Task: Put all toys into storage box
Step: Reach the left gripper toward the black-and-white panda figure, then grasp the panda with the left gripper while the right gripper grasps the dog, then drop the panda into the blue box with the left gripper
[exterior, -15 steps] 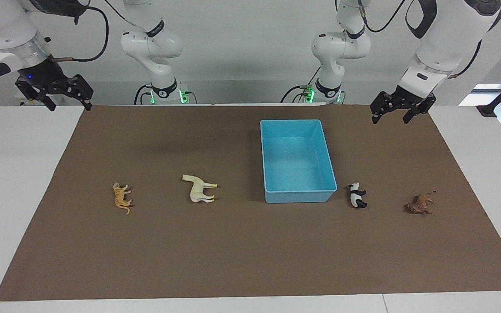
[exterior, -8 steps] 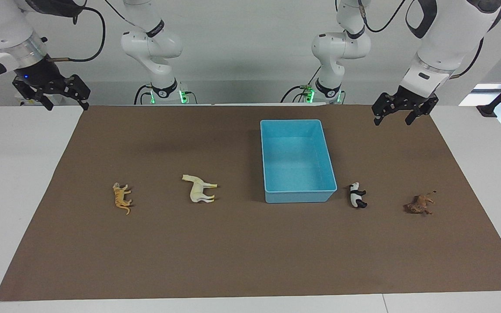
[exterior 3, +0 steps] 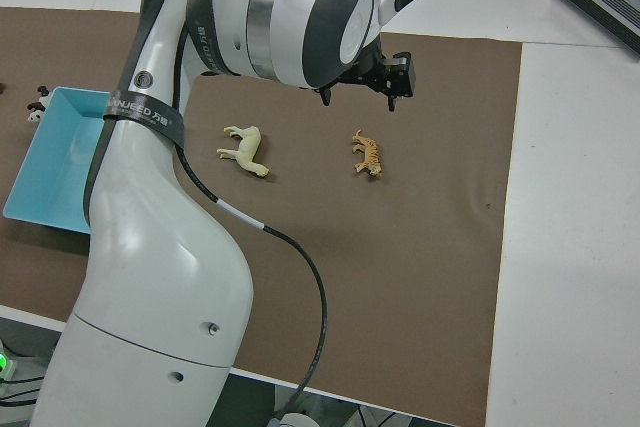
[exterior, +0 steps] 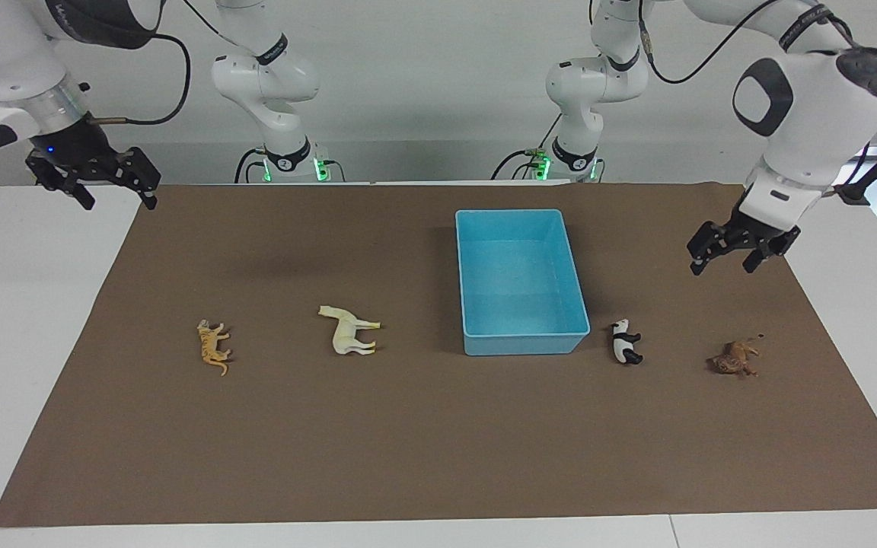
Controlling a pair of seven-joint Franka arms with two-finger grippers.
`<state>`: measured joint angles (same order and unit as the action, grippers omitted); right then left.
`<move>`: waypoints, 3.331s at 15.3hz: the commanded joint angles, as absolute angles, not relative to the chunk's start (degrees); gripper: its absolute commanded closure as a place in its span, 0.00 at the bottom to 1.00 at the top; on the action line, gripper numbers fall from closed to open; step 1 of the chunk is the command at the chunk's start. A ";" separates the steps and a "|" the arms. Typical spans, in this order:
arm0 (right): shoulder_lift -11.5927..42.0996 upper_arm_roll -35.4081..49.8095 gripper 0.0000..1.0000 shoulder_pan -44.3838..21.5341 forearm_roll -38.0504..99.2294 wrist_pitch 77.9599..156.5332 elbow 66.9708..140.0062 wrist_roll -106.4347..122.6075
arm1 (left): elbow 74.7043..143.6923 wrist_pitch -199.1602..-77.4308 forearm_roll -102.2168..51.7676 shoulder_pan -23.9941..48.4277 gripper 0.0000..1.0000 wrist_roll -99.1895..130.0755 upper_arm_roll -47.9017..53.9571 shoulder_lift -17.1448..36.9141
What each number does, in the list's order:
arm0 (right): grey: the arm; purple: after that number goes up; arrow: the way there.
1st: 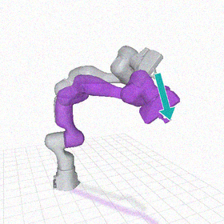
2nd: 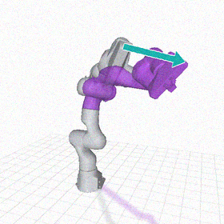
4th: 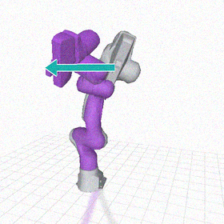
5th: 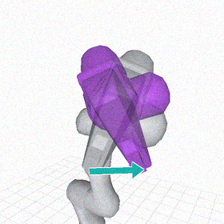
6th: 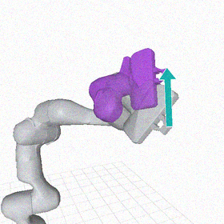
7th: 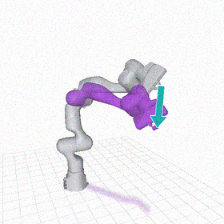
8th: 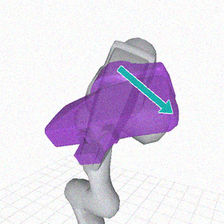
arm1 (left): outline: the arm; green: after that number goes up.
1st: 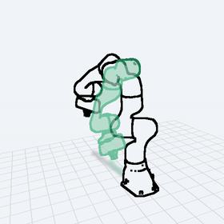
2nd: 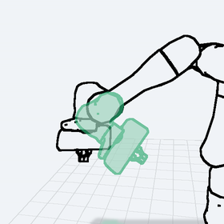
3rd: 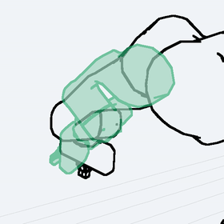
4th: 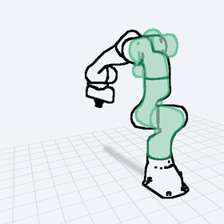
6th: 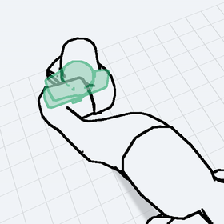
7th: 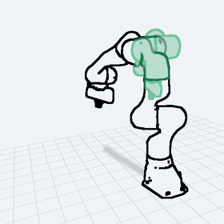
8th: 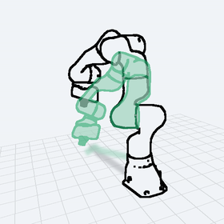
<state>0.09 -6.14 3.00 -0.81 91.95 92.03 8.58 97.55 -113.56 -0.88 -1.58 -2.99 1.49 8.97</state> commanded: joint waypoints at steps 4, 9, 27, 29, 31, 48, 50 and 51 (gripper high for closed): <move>0.34 -5.45 0.00 2.81 -0.70 105.00 105.19 8.52 | 101.60 -127.52 -0.35 -0.53 0.00 -3.52 1.93 16.60; 6.41 -5.45 0.00 0.97 -0.70 114.68 107.31 12.30 | 106.43 -132.89 -0.26 2.28 0.00 -4.83 1.93 19.51; 19.25 -5.45 0.00 0.97 -0.09 134.57 113.03 24.87 | 97.86 -117.57 -1.75 3.16 1.00 -4.05 1.85 18.73; 19.25 -5.45 0.00 1.14 -0.09 133.86 113.03 25.05 | 89.51 -105.44 -3.25 3.69 1.00 0.76 2.02 17.93; 19.42 -5.45 0.00 1.14 -0.09 133.94 113.11 25.05 | 89.02 -100.91 -3.25 6.39 1.00 9.54 3.42 14.70; 19.60 -5.54 1.00 1.32 6.59 134.47 115.75 24.17 | 107.85 -115.74 -2.64 13.74 0.00 13.93 2.90 4.21; 19.60 -5.45 1.00 1.06 6.50 134.12 115.40 24.08 | 107.67 -120.56 -2.64 6.27 0.00 0.34 3.08 5.09; 19.60 -5.45 1.00 0.97 6.59 134.03 115.14 23.82 | 107.06 -122.41 -2.64 2.41 0.00 -5.57 3.08 6.75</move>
<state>19.69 -5.97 0.87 5.57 134.31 114.69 24.14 108.30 -119.09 -2.58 9.63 5.58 2.67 4.08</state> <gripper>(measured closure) 0.665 0.000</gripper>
